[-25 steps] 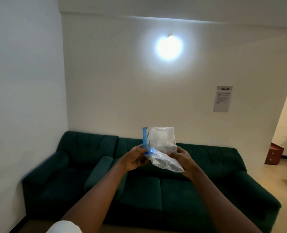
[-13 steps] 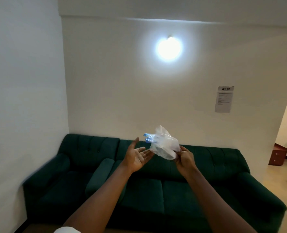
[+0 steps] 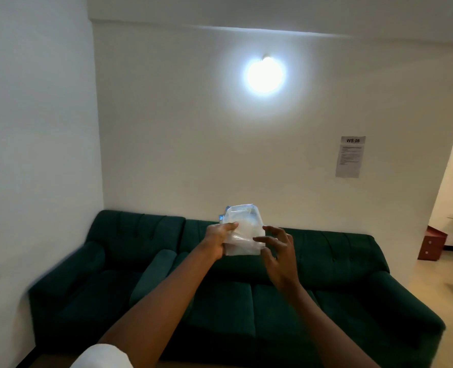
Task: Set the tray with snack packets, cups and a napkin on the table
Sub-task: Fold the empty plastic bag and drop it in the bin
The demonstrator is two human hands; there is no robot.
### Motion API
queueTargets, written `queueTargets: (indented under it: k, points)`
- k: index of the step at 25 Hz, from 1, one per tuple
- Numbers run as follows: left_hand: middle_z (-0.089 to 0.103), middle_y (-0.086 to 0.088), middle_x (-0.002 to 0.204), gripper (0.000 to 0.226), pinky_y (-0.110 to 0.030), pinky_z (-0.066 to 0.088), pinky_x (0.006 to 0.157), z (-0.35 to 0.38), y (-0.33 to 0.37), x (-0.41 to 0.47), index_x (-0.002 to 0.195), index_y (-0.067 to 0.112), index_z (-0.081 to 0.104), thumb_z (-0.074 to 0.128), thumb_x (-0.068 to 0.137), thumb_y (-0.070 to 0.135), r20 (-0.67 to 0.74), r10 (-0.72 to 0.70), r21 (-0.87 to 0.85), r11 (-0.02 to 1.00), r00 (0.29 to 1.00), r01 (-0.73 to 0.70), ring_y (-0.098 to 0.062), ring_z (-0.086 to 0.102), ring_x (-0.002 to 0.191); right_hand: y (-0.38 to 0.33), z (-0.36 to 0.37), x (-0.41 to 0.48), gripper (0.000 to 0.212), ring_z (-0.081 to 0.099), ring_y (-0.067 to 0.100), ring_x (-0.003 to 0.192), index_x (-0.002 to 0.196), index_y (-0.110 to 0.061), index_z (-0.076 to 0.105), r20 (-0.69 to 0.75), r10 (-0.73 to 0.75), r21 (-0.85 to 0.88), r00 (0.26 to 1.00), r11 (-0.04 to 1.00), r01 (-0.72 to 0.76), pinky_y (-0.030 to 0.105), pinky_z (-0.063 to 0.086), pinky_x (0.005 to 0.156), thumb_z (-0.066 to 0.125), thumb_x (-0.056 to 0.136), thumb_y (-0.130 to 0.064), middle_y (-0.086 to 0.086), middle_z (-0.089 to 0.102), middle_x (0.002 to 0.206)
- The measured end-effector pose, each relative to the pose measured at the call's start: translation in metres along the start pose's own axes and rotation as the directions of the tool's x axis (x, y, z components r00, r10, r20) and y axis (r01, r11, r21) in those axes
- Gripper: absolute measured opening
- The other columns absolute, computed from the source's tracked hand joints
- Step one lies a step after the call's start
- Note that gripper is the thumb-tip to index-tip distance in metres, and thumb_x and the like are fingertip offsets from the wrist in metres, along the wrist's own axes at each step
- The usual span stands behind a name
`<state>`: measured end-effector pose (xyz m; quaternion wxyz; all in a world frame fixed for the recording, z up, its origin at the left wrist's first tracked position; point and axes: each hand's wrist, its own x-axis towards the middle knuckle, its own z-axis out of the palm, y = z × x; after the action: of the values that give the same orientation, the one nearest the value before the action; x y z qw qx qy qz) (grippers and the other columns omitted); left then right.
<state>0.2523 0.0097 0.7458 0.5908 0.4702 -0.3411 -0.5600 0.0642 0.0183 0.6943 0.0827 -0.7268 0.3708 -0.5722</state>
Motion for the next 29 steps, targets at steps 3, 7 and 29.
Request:
queueTargets:
  k: [3,7,29]
  points:
    - [0.073,-0.019,0.114,0.045,-0.058,0.058,0.088,-0.012,-0.007,0.006,0.117,0.004,0.068,0.083,0.077,0.018,0.024,0.036,0.075,0.996,0.999,-0.038,-0.038,0.070,0.103,-0.006,-0.011,0.015,0.034,0.048,0.013,0.127,0.123,-0.028,0.072,0.020,-0.122,-0.269,0.992,0.955,0.123,0.031,0.049,0.100,0.075,0.089,-0.024,-0.010,0.056,0.140]
    - [0.073,-0.017,0.113,0.044,-0.050,0.060,0.086,-0.009,-0.014,0.002,0.114,0.009,0.070,0.083,0.075,0.024,0.139,0.007,0.183,0.983,0.990,-0.032,-0.036,0.069,0.104,-0.010,-0.011,0.035,0.085,0.025,0.015,0.153,0.159,-0.028,0.033,0.472,-0.139,-0.426,0.871,0.829,0.363,0.040,0.030,0.123,0.070,0.087,-0.053,-0.007,0.029,0.167]
    - [0.053,0.014,0.140,0.069,-0.030,0.050,0.103,-0.025,0.008,-0.016,0.135,0.044,0.055,0.087,0.073,0.041,0.659,0.162,0.591,0.493,0.734,-0.639,-0.007,0.051,0.127,-0.015,-0.009,0.012,0.046,0.072,0.016,0.097,0.115,-0.017,0.071,0.504,0.293,-0.267,0.812,0.948,-0.176,0.036,0.065,0.076,0.088,0.074,-0.027,0.001,0.074,0.108]
